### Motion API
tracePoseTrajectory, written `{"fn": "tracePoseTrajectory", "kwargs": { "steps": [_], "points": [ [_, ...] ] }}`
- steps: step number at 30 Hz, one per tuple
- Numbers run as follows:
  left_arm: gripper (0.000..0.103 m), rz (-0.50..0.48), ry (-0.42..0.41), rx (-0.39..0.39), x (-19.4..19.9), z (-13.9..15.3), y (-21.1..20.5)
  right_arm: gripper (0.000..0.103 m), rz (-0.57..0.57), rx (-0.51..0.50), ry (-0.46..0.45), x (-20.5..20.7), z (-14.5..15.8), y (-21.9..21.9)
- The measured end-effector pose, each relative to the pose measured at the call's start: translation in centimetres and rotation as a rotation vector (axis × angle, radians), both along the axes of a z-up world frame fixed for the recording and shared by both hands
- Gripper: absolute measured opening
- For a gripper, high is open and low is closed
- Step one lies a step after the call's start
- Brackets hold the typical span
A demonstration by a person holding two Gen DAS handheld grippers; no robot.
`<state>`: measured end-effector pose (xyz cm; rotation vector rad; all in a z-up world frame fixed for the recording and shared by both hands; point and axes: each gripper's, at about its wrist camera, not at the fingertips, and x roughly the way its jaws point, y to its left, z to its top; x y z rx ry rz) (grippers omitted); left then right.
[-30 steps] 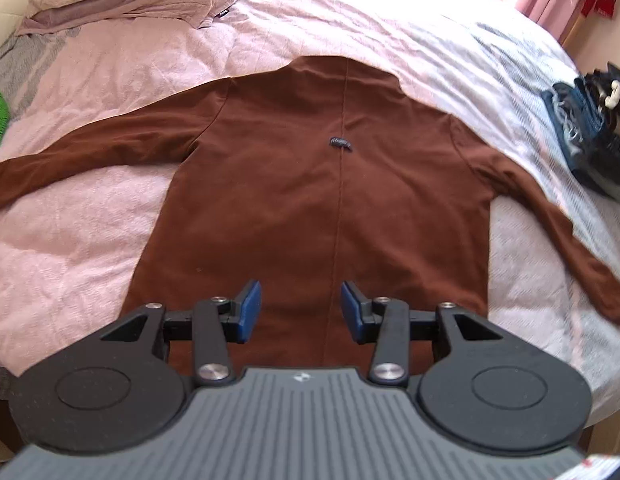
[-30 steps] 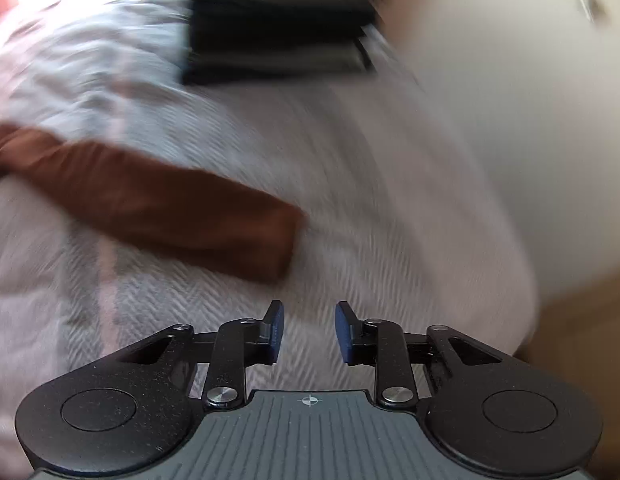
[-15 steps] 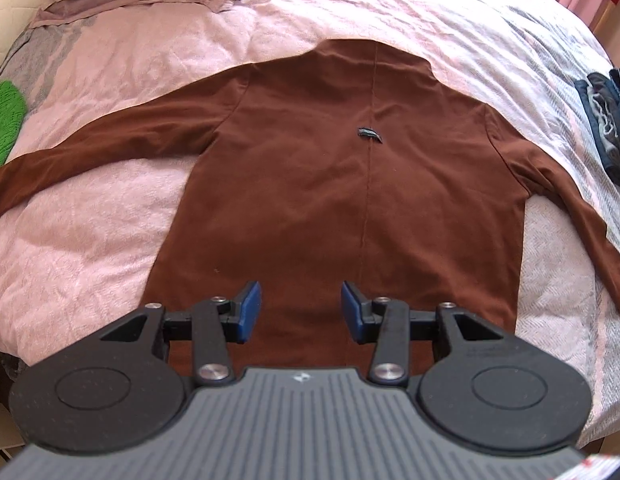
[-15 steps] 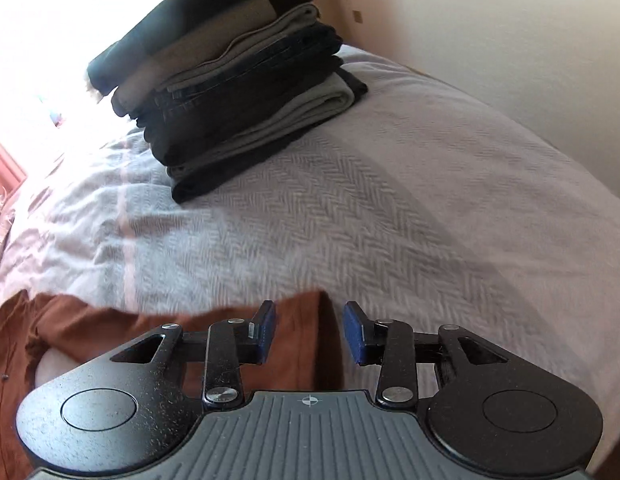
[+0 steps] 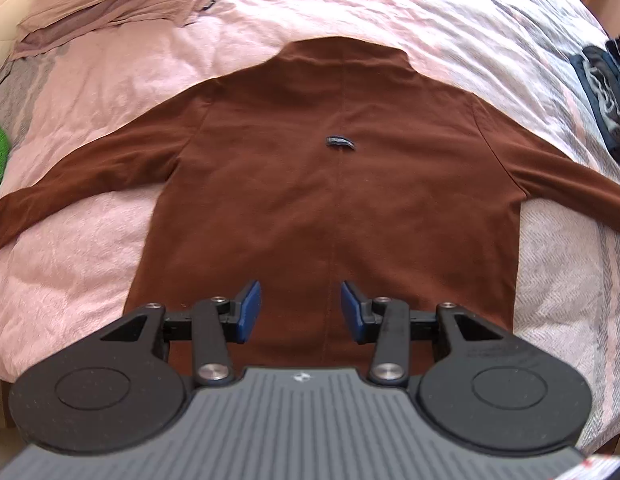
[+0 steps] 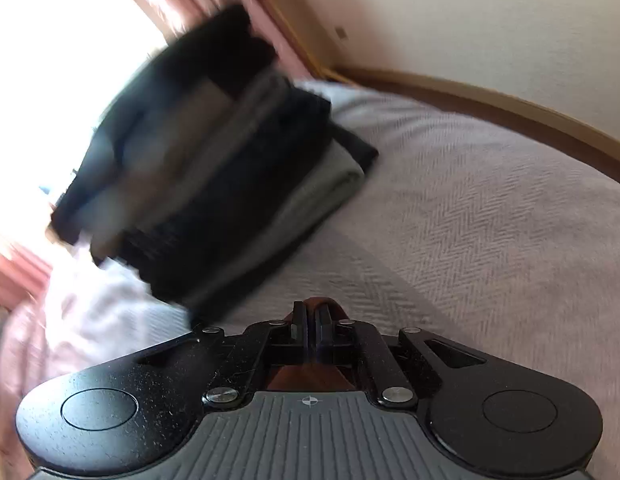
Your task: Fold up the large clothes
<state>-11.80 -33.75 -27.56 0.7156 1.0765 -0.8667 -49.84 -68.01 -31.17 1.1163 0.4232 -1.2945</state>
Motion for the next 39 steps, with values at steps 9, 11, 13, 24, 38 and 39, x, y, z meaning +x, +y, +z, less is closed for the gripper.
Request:
{"fn": "tracePoseTrajectory", "kwargs": {
  "steps": [9, 11, 13, 24, 38, 39],
  "points": [
    [0.039, 0.006, 0.009, 0.015, -0.1, -0.6, -0.7, 0.035, -0.287, 0.004, -0.202, -4.5, -0.8, 7.1],
    [0.039, 0.006, 0.025, 0.015, 0.1, -0.9, -1.0, 0.035, -0.256, 0.041, -0.276, -4.5, -1.2, 8.3],
    [0.039, -0.014, 0.026, 0.010, -0.1, -1.1, -1.3, 0.035, -0.237, 0.045, -0.313, -4.0, -1.9, 8.7],
    [0.039, -0.013, -0.001, -0.018, -0.3, 0.0, -0.7, 0.000, -0.337, -0.163, -0.312, -1.1, 4.7, 12.2],
    [0.039, 0.030, 0.050, -0.029, -0.2, -1.6, -0.5, 0.012, -0.401, 0.036, -0.390, -1.7, -5.0, 11.5],
    [0.039, 0.036, 0.043, -0.027, -0.1, -1.5, -0.4, 0.014, -0.419, 0.029, -0.405, -1.7, -5.7, 11.6]
  ]
}}
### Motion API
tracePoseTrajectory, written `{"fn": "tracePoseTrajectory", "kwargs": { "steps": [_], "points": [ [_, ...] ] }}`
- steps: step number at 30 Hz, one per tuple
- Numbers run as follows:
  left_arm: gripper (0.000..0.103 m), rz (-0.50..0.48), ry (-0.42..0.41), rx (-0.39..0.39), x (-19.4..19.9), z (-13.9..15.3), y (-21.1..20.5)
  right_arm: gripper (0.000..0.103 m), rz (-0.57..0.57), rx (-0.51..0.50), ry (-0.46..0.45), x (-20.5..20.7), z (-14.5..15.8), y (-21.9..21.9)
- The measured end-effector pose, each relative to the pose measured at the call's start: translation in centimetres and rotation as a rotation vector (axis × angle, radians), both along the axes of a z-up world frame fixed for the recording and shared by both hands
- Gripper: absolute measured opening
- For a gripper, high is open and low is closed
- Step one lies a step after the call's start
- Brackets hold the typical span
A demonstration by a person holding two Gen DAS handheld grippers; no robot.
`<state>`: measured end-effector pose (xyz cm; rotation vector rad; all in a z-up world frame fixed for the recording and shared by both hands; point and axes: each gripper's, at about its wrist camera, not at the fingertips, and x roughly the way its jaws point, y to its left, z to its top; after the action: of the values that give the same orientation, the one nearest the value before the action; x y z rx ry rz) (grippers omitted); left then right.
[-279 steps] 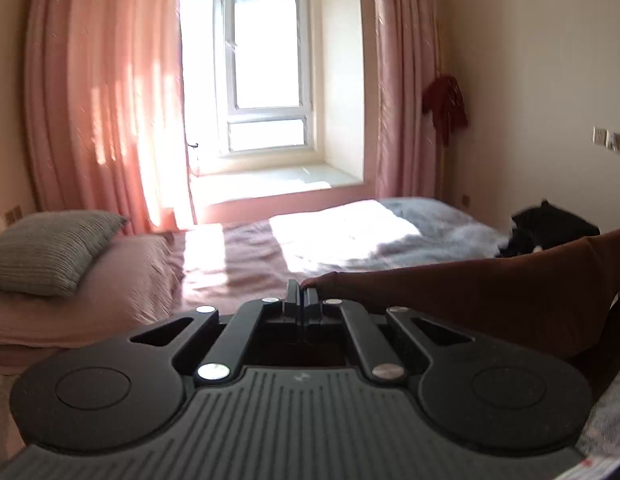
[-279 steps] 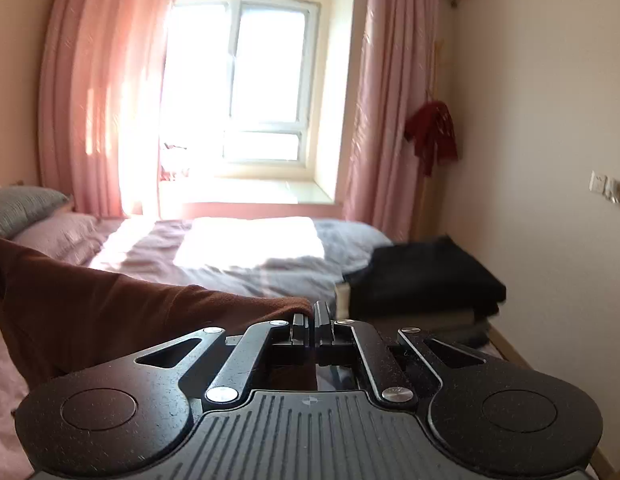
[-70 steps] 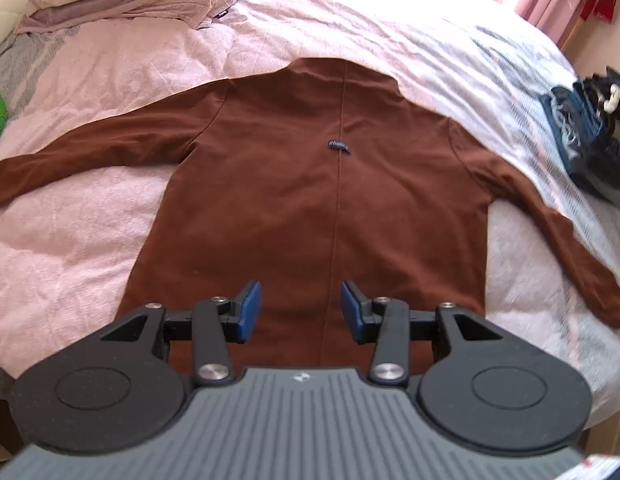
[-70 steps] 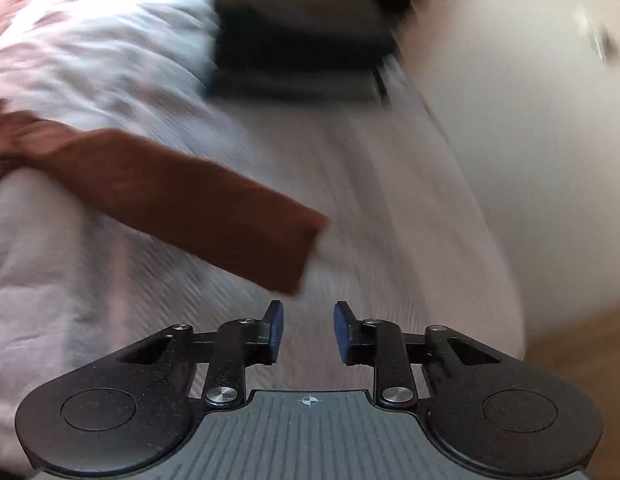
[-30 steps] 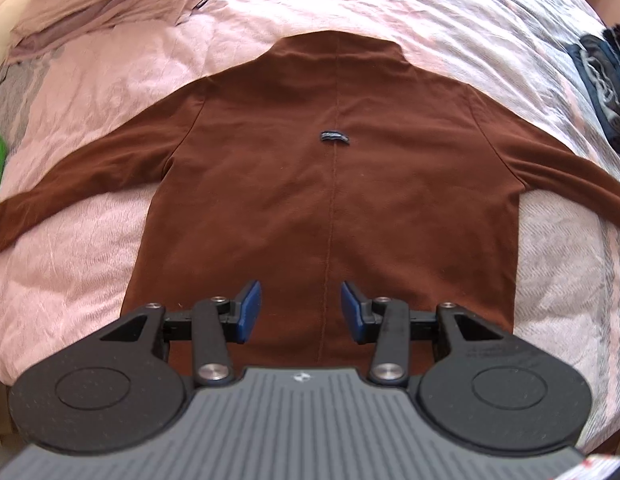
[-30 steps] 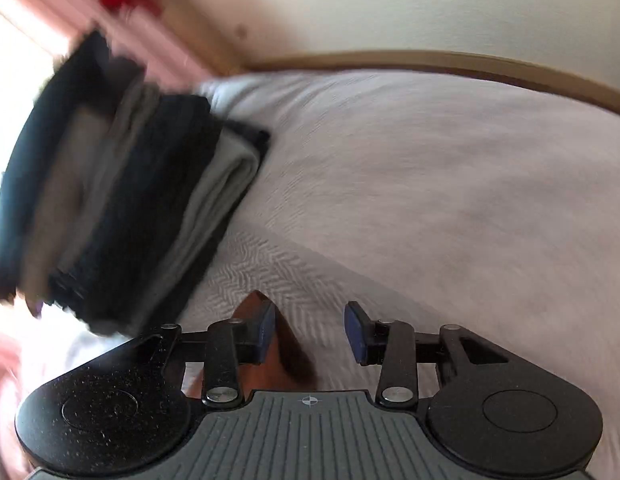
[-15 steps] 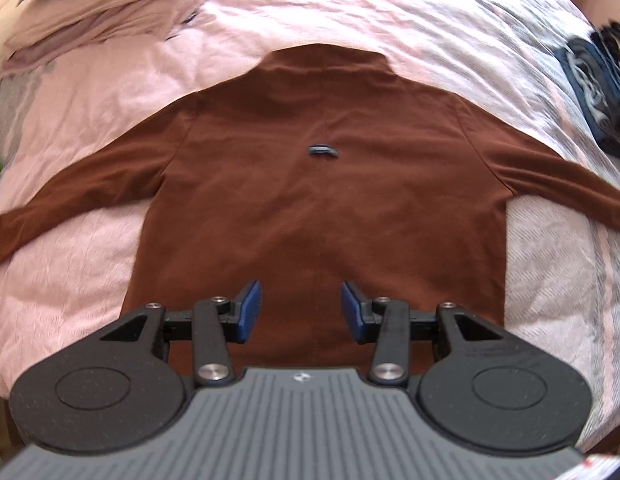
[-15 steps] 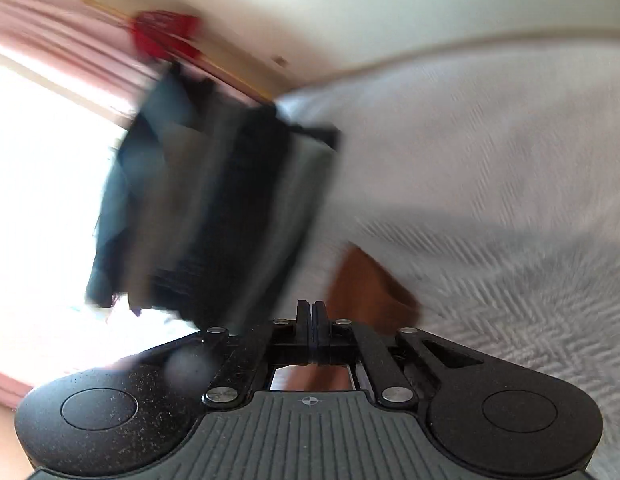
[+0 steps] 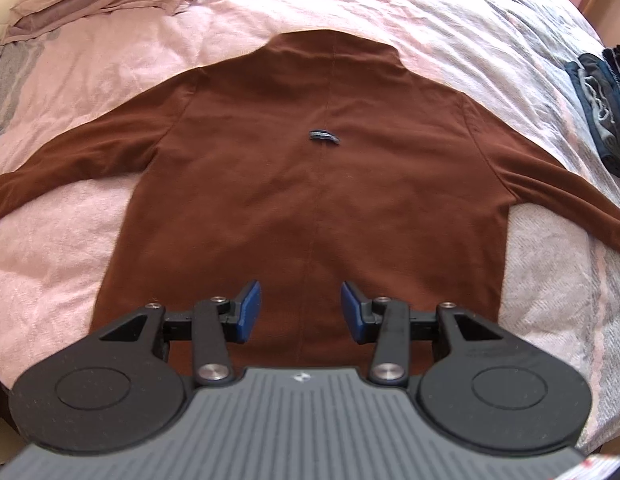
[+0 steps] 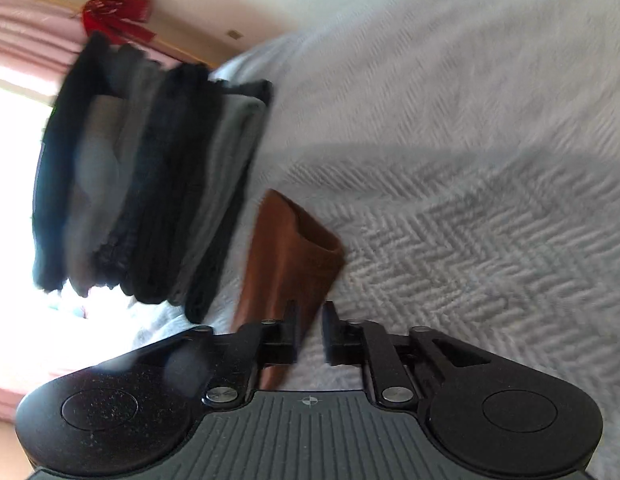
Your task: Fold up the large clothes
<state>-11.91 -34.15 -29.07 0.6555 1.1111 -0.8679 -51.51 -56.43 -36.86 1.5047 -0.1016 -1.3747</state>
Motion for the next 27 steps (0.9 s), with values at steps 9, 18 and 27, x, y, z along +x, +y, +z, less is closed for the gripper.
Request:
{"fn": "tracePoseTrajectory", "kwargs": {
  "steps": [9, 18, 27],
  "points": [
    [0.039, 0.010, 0.004, -0.003, 1.0, 0.2, 0.8, 0.000, -0.012, -0.091, 0.017, 0.6, 0.2, -0.7],
    [0.039, 0.010, 0.029, -0.016, 0.6, -0.3, 0.1, 0.000, 0.047, -0.033, 0.248, 1.9, 8.3, 6.0],
    [0.039, -0.006, 0.020, -0.006, 0.3, -0.3, 0.3, 0.032, 0.174, 0.223, 0.360, 0.4, 2.8, 7.0]
  ]
}}
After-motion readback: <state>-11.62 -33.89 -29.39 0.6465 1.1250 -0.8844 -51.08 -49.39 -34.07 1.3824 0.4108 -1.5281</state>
